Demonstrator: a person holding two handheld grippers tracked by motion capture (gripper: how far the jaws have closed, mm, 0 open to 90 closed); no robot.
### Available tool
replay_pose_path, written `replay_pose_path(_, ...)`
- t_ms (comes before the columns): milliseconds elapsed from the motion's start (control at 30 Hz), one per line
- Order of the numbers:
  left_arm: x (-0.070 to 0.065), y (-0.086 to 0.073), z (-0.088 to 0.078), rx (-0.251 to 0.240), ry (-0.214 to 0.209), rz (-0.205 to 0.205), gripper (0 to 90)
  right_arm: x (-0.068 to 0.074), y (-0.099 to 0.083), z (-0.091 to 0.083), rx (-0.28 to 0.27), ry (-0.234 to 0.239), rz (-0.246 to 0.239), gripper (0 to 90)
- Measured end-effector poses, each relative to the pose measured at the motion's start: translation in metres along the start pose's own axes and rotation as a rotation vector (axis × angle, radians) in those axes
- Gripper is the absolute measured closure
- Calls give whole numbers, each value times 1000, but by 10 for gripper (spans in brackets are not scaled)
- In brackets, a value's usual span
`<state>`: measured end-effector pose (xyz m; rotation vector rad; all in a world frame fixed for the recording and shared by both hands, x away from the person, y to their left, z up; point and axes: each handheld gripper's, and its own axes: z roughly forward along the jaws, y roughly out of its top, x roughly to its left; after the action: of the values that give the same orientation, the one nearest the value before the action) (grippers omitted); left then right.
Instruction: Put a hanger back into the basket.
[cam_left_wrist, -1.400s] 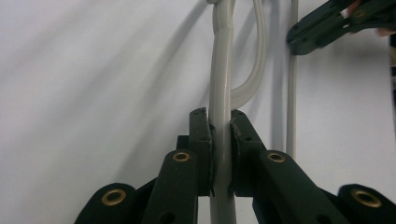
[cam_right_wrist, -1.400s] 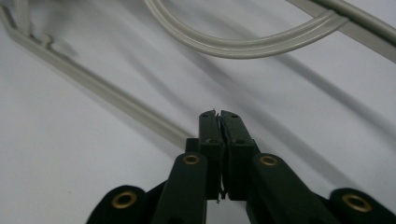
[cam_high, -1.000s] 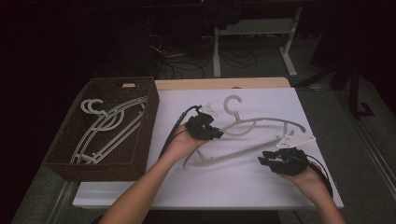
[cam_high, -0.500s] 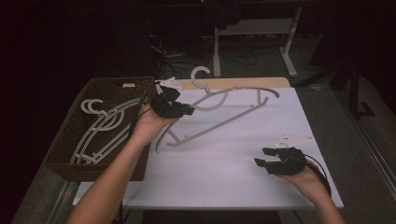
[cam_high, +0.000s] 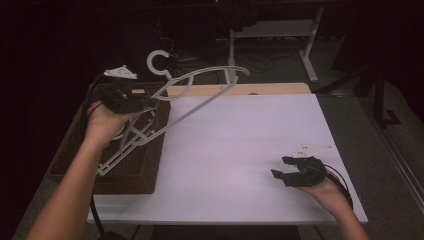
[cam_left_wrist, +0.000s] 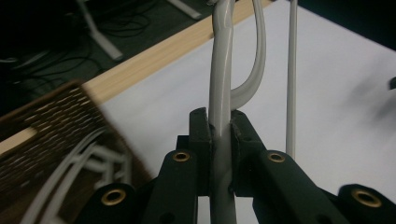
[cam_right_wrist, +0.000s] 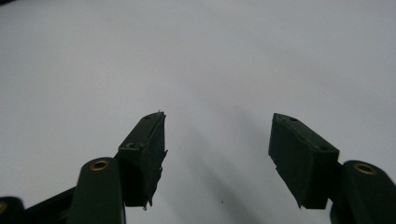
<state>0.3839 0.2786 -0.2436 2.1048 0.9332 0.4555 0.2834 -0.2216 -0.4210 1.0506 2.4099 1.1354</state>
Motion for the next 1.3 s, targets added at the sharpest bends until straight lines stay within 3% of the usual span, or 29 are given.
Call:
replay_pose_path(367, 68, -46, -55, -7, 173, -115, 818, -1, 0, 2, 5, -17, 3, 313)
replay_pose_path(667, 103, -87, -69, 39, 259, -187, 818, -2, -1, 2, 11, -29, 8, 290)
replay_pose_path(867, 116, -108, -61, 71, 256, -203, 817, -3, -1, 3, 15, -35, 6, 288)
replay_pose_path(1100, 122, -119, -46, 114, 243, -205, 817, -4, -2, 3, 16, -43, 8, 288)
replay_pose_path(1300, 128, -125, -54, 103, 253, -226, 818, -5, -3, 1, 15, -51, 13, 288)
